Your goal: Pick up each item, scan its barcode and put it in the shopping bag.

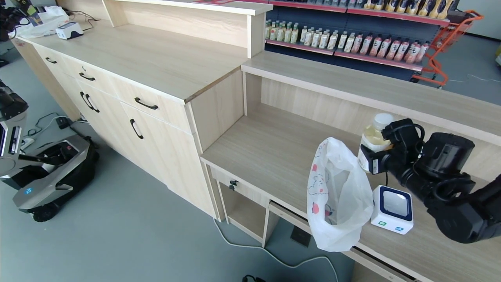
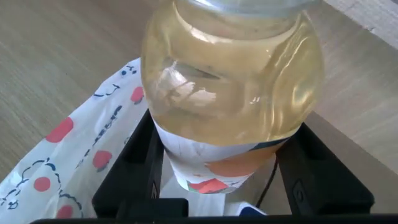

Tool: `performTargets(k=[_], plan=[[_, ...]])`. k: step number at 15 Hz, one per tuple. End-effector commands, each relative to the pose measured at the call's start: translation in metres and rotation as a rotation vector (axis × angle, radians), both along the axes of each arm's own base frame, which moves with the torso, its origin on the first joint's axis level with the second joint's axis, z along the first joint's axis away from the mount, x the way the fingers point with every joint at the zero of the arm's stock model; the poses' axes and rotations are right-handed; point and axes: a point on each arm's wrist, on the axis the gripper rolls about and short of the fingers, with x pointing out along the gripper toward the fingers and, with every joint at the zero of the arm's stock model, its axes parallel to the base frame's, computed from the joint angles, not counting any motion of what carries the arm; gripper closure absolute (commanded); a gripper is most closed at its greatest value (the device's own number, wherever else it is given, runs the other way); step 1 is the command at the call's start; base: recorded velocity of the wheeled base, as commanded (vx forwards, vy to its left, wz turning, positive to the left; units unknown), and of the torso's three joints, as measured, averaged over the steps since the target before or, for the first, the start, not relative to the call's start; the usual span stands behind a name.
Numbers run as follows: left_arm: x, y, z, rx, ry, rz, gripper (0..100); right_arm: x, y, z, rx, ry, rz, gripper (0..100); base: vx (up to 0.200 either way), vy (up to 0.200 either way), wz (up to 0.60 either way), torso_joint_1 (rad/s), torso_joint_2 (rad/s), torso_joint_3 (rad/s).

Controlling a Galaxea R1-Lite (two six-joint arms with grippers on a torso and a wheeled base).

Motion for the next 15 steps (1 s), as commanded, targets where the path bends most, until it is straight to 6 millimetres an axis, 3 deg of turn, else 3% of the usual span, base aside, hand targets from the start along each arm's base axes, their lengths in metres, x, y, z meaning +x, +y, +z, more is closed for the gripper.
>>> performTargets(k=[1, 5, 15], plan=[[0.0, 0.0, 0.0, 0.0, 0.0, -0.001, 0, 0.024, 0.021, -0.049, 0.011, 0.078, 0.052, 100, 0.0, 0.0, 0.0, 0.0, 0.0, 0.0], [0.0, 0.0, 0.0, 0.0, 0.0, -0.001, 0, 0.039, 0.035, -0.073, 0.112, 0.063, 0.085, 100, 0.0, 0.0, 0.0, 0.0, 0.0, 0.0], [0.0, 0.0, 0.0, 0.0, 0.0, -0.001, 0, 0.073, 0.043, -0.11, 0.147, 0.059, 0.094, 100, 0.0, 0.0, 0.0, 0.0, 0.0, 0.0]])
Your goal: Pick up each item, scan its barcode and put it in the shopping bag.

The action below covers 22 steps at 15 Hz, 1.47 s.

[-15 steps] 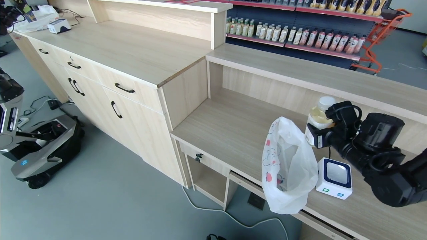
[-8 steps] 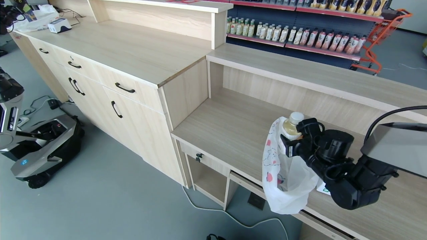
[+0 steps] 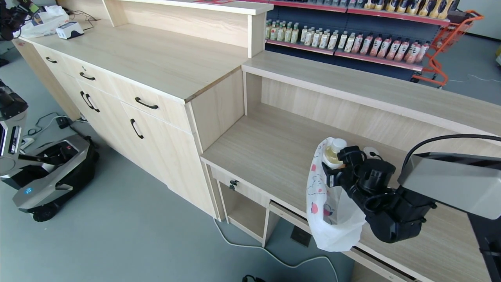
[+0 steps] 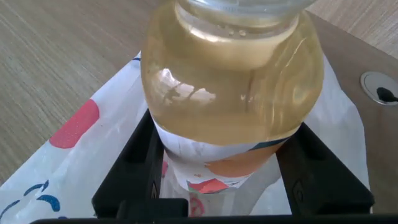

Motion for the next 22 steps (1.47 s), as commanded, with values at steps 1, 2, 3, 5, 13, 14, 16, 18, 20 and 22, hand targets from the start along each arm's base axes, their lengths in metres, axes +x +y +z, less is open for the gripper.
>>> performTargets(k=[1, 2, 3, 5, 13, 14, 16, 18, 20, 22], plan=[[0.0, 0.0, 0.0, -0.001, 0.0, -0.001, 0, 0.006, 0.001, -0.015, 0.002, 0.019, -0.002, 100, 0.0, 0.0, 0.0, 0.0, 0.0, 0.0], [0.0, 0.0, 0.0, -0.001, 0.0, -0.001, 0, 0.01, 0.002, -0.02, 0.002, 0.02, -0.002, 100, 0.0, 0.0, 0.0, 0.0, 0.0, 0.0], [0.0, 0.0, 0.0, -0.001, 0.0, -0.001, 0, 0.01, 0.002, -0.024, 0.0, 0.028, -0.002, 100, 0.0, 0.0, 0.0, 0.0, 0.0, 0.0], [0.0, 0.0, 0.0, -0.001, 0.0, -0.001, 0, 0.009, 0.001, -0.029, 0.0, 0.035, -0.004, 100, 0.0, 0.0, 0.0, 0.0, 0.0, 0.0], [0.0, 0.0, 0.0, -0.001, 0.0, 0.001, 0, -0.049, -0.013, 0.115, -0.022, -0.102, -0.008, 0, 0.0, 0.0, 0.0, 0.0, 0.0, 0.0], [0.0, 0.0, 0.0, -0.001, 0.0, -0.001, 0, -0.076, -0.019, 0.138, -0.035, -0.105, -0.011, 0, 0.0, 0.0, 0.0, 0.0, 0.0, 0.0], [0.0, 0.0, 0.0, -0.001, 0.0, -0.001, 0, -0.123, -0.038, 0.161, -0.094, -0.055, -0.039, 0, 0.0, 0.0, 0.0, 0.0, 0.0, 0.0], [0.0, 0.0, 0.0, -0.001, 0.0, -0.001, 0, -0.158, -0.07, 0.184, -0.113, -0.01, -0.138, 0, 0.0, 0.0, 0.0, 0.0, 0.0, 0.0], [0.0, 0.0, 0.0, -0.001, 0.0, -0.001, 0, -0.188, -0.113, 0.187, -0.202, 0.107, -0.321, 0, 0.0, 0.0, -0.3, 0.004, 0.0, 0.001], [0.0, 0.0, 0.0, -0.001, 0.0, -0.001, 0, -0.22, -0.151, 0.182, -0.232, 0.273, -0.52, 0, 0.0, 0.0, -0.6, 0.0, 0.0, 0.0]])
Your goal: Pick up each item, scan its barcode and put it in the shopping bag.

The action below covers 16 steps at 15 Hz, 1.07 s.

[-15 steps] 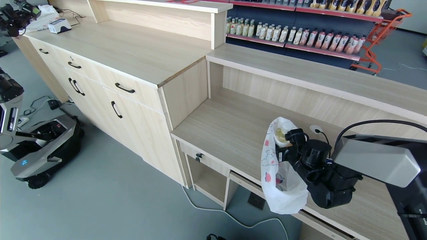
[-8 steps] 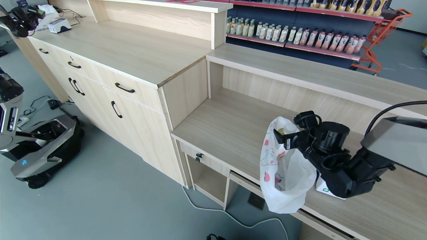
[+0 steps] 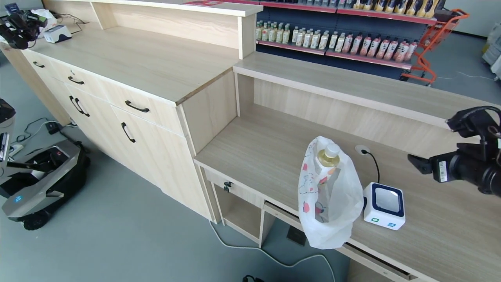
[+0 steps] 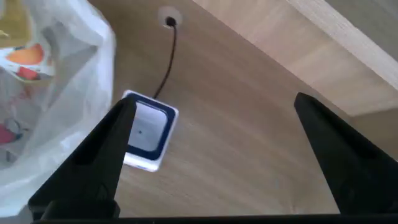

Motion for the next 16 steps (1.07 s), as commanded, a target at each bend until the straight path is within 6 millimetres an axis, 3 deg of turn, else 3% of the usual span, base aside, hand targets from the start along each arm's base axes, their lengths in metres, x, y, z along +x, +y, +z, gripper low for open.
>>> performTargets(k=[1, 3, 5, 10, 12, 13, 16], plan=[[0.0, 0.0, 0.0, 0.0, 0.0, -0.001, 0, -0.075, -0.053, 0.017, -0.044, 0.079, -0.326, 0, 0.0, 0.0, -0.6, 0.007, 0.01, 0.002], [0.0, 0.0, 0.0, 0.0, 0.0, -0.001, 0, -0.089, -0.073, 0.006, -0.033, 0.175, -0.528, 0, 0.0, 0.0, -0.6, 0.007, 0.0, 0.002], [0.0, 0.0, 0.0, 0.0, 0.0, 0.001, 0, -0.085, -0.085, -0.004, -0.005, 0.222, -0.651, 0, 0.0, 0.0, -0.3, -0.001, 0.0, 0.001], [0.0, 0.0, 0.0, 0.0, 0.0, -0.001, 0, -0.022, -0.119, -0.064, 0.283, 0.135, -0.66, 0, 0.0, 0.0, 0.0, 0.0, 0.0, 0.0], [0.0, 0.0, 0.0, 0.0, 0.0, -0.001, 0, -0.016, -0.122, -0.072, 0.303, 0.14, -0.638, 0, 0.0, 0.0, 0.0, 0.0, 0.0, 0.0], [0.0, 0.0, 0.0, 0.0, 0.0, -0.001, 0, -0.004, -0.111, -0.071, 0.288, 0.12, -0.577, 0, 0.0, 0.0, 0.0, 0.0, 0.0, 0.0], [0.0, 0.0, 0.0, 0.0, 0.0, -0.001, 0, -0.006, -0.104, -0.059, 0.231, 0.068, -0.542, 0, 0.0, 0.0, 0.0, 0.0, 0.0, 0.0]])
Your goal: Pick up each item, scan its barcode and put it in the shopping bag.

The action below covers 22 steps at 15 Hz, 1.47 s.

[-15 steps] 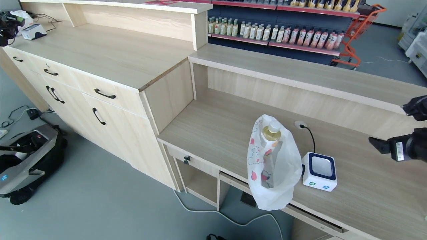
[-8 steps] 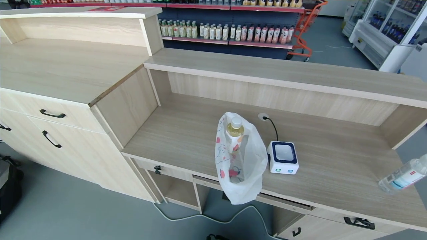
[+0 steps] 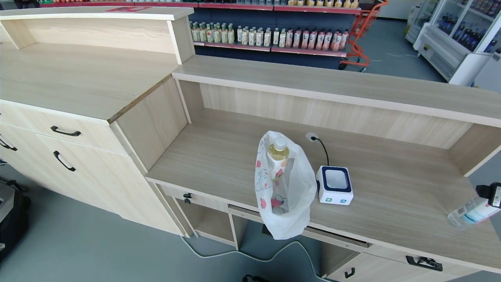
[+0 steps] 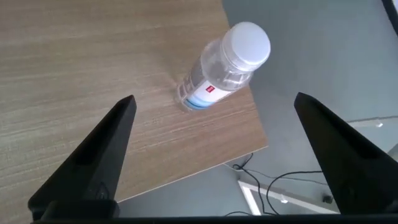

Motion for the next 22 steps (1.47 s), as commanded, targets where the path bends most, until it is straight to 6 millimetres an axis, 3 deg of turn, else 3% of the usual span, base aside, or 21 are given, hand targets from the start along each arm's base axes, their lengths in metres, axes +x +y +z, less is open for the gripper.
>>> performTargets(k=[1, 5, 10, 11, 13, 19, 22], plan=[[0.0, 0.0, 0.0, 0.0, 0.0, -0.001, 0, -0.004, 0.002, 0.004, -0.053, 0.017, 0.003, 0, 0.0, 0.0, -0.6, 0.002, 0.0, 0.007], [0.0, 0.0, 0.0, 0.0, 0.0, -0.001, 0, -0.022, -0.013, 0.017, -0.094, -0.006, -0.074, 0, 0.0, 0.0, -0.3, 0.0, 0.0, 0.002], [0.0, 0.0, 0.0, 0.0, 0.0, -0.001, 0, -0.01, -0.021, 0.0, 0.018, -0.074, -0.043, 0, 0.0, 0.0, 0.0, 0.0, 0.0, 0.0], [0.0, 0.0, 0.0, 0.0, 0.0, -0.001, 0, 0.003, -0.027, -0.014, 0.049, -0.094, 0.047, 0, 0.0, 0.0, 0.0, 0.0, 0.0, 0.0], [0.0, 0.0, 0.0, 0.0, 0.0, -0.001, 0, 0.009, -0.031, -0.028, 0.044, -0.051, 0.065, 0, 0.0, 0.0, 0.0, 0.0, 0.0, 0.0], [0.0, 0.0, 0.0, 0.0, 0.0, -0.001, 0, -0.019, -0.025, -0.05, -0.043, -0.02, 0.067, 0, 0.0, 0.0, 0.0, 0.0, 0.0, 0.0], [0.0, 0.0, 0.0, 0.0, 0.0, 0.001, 0, -0.02, -0.03, -0.054, -0.056, -0.027, 0.047, 0, 0.0, 0.0, 0.0, 0.0, 0.0, 0.0]])
